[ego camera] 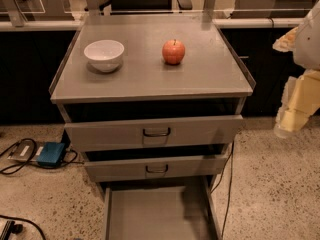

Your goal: Place apple into bottom drawer

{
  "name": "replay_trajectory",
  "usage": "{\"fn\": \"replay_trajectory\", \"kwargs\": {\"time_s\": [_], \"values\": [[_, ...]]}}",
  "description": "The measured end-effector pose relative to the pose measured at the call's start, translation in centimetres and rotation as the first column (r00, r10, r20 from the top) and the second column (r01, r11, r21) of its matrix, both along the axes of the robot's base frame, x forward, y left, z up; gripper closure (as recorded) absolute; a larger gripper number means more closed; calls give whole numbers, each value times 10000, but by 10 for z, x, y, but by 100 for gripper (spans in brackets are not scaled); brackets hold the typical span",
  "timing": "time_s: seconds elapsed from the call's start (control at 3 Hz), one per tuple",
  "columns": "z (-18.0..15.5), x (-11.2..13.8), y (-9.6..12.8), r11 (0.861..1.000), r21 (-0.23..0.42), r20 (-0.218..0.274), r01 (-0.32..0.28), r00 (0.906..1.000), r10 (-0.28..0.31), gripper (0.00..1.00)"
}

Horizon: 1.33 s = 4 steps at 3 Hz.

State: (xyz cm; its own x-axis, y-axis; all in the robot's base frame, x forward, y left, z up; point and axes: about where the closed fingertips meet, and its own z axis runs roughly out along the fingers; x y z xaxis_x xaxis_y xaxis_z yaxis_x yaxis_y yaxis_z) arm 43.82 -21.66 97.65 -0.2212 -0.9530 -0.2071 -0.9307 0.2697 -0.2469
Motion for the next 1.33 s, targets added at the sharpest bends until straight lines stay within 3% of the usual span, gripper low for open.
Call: {"fn": "replay_trajectory", "kwargs": {"time_s": [0.67,1.0,1.33], "values": [[5,14,4,9995,266,354,-154,9993,145,0],[7,39,16,9942,872,420,-634,9973,599,0],[11,86,35,9774,1747,546,-1193,9923,1114,0]]}}
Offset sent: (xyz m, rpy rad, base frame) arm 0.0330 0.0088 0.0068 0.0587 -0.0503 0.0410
